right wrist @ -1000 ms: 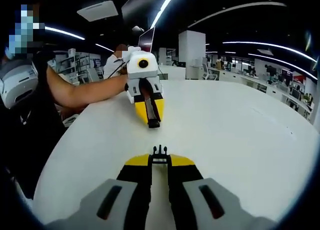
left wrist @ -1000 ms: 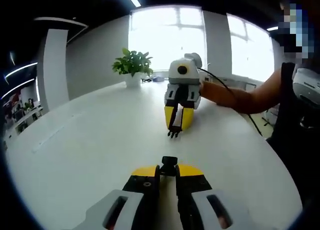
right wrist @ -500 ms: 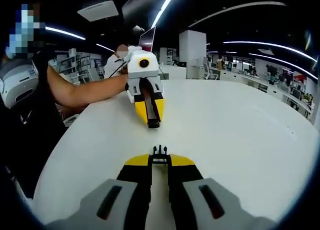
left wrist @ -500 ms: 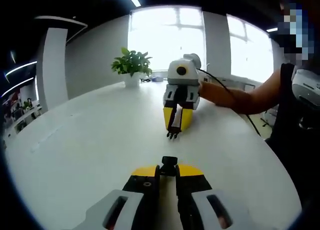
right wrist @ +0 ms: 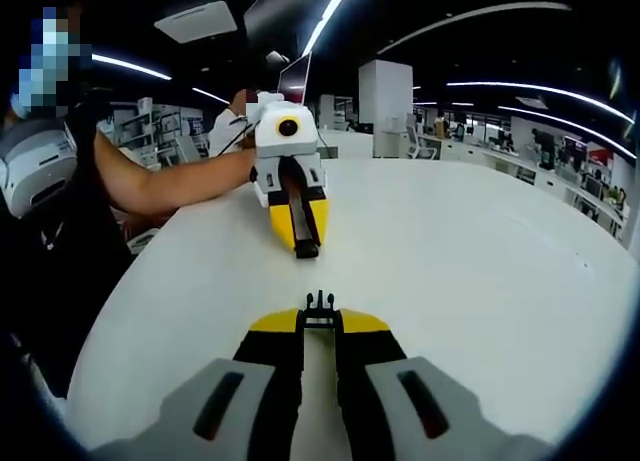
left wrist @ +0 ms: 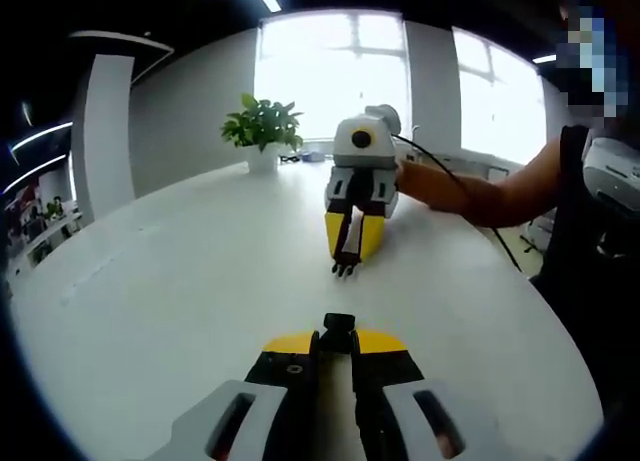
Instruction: Snap the two parts of the plastic buckle together until the buckle closes and remains connected.
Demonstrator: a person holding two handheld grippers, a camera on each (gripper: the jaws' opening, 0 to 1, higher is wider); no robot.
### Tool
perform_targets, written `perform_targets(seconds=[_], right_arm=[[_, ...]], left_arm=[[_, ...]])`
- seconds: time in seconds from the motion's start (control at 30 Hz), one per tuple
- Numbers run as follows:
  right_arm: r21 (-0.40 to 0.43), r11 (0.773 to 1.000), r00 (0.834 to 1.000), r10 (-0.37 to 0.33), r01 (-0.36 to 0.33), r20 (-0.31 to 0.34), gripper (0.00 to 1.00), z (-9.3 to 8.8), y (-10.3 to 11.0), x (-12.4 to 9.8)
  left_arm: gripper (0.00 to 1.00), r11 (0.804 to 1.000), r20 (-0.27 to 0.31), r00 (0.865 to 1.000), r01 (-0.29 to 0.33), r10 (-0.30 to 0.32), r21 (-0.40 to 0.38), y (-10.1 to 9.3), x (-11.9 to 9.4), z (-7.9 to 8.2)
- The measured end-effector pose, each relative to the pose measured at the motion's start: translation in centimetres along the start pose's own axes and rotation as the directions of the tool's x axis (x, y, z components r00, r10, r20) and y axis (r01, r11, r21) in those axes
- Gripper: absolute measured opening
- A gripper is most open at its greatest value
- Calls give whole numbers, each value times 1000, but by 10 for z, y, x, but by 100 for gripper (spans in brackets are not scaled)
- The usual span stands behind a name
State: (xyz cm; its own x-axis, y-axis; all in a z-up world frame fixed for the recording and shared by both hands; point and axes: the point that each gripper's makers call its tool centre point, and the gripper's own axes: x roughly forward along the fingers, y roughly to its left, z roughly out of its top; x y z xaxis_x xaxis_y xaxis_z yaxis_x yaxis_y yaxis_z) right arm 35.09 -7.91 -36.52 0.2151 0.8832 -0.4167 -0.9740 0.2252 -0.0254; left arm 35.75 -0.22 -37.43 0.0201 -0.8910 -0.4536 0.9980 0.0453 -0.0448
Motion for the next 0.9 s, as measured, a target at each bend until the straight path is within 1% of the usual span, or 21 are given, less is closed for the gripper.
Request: perform_targets(seconds=[0.9], right_arm=[[-1, 1000, 1000, 14, -14, -15, 10, -4, 4, 4]], left_arm=[[10, 1000, -4, 1000, 11, -11, 8, -1, 2, -2]])
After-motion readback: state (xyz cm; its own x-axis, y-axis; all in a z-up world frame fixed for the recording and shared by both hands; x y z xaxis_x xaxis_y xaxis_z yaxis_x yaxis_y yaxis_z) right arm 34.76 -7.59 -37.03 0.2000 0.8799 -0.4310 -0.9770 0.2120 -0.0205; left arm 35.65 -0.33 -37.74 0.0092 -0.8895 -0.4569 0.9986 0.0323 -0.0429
